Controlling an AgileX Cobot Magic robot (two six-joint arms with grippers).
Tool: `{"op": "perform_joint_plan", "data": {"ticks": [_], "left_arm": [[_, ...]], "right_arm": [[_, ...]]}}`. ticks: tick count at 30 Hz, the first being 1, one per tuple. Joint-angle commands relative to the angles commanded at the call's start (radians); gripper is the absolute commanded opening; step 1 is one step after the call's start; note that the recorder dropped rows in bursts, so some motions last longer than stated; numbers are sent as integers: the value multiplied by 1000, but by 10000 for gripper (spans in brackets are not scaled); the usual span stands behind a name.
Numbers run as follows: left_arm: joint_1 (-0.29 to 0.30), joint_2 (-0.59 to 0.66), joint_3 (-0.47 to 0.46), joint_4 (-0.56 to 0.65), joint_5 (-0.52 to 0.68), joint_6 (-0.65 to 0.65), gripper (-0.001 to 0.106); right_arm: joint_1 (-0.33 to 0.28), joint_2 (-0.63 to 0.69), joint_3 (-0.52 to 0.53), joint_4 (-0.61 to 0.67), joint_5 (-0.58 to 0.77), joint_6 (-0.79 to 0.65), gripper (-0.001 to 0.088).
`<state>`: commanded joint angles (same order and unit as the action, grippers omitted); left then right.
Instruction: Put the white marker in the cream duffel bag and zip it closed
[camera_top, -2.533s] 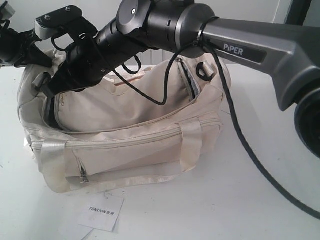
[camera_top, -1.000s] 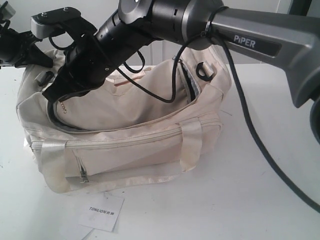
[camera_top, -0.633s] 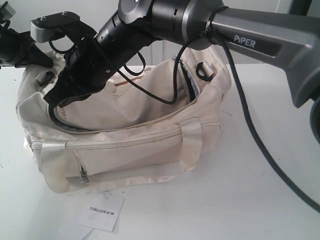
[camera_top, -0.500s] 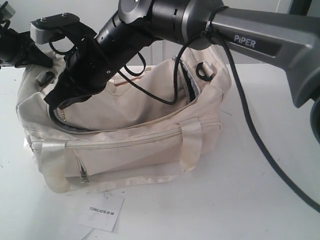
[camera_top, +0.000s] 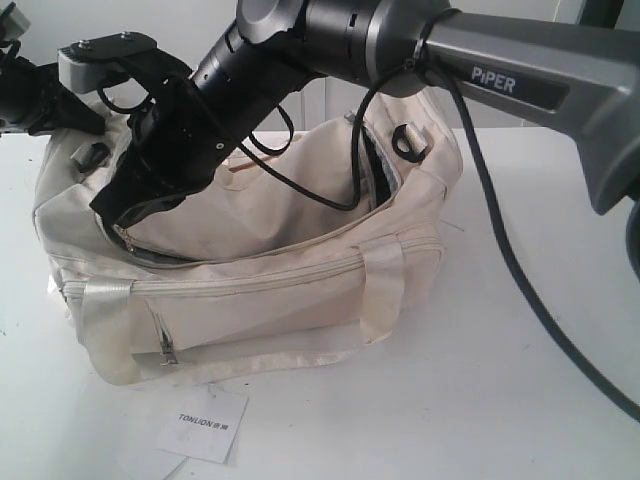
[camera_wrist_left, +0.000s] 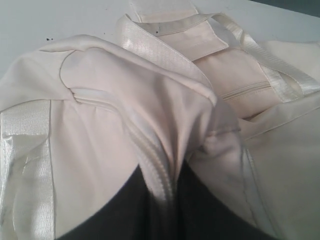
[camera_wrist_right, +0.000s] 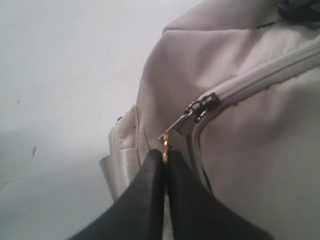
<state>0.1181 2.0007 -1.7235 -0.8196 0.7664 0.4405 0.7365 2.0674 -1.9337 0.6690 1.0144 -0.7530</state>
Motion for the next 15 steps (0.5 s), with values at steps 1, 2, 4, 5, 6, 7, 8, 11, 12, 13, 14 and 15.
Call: {"op": "perform_joint_plan", "data": {"ticks": [1,2,4,5,6,7,8,11,12,13,14,15], "left_arm": [[2,-10,0,2,10,0,531],[9,-26,0,10,14,0,632],[33,-67,0,28,36,2,695],[48,-86,0,33,63,2,695],[69,-109,0,44,109,2,695],[79,-126,0,59,149,4,695],[89,-139,2,90,196,4,695],[90,-169,27,106,221,4,695],[90,-180,42,104,221,4,695],[90,-190,58,104,221,4,695],[90,-202,81,104,219,4,695],[90,-219,114,97,217,4,695]], "right_arm": [[0,0,0,0,-21,0,0],[0,0,0,0,-34,0,0],[0,0,0,0,-43,0,0],[0,0,0,0,-43,0,0],[0,0,0,0,-43,0,0],[0,0,0,0,-43,0,0],[0,0,0,0,-45,0,0],[0,0,0,0,-53,0,0],[0,0,0,0,-55,0,0],[0,0,0,0,-55,0,0],[0,0,0,0,-55,0,0],[0,0,0,0,-52,0,0]]}}
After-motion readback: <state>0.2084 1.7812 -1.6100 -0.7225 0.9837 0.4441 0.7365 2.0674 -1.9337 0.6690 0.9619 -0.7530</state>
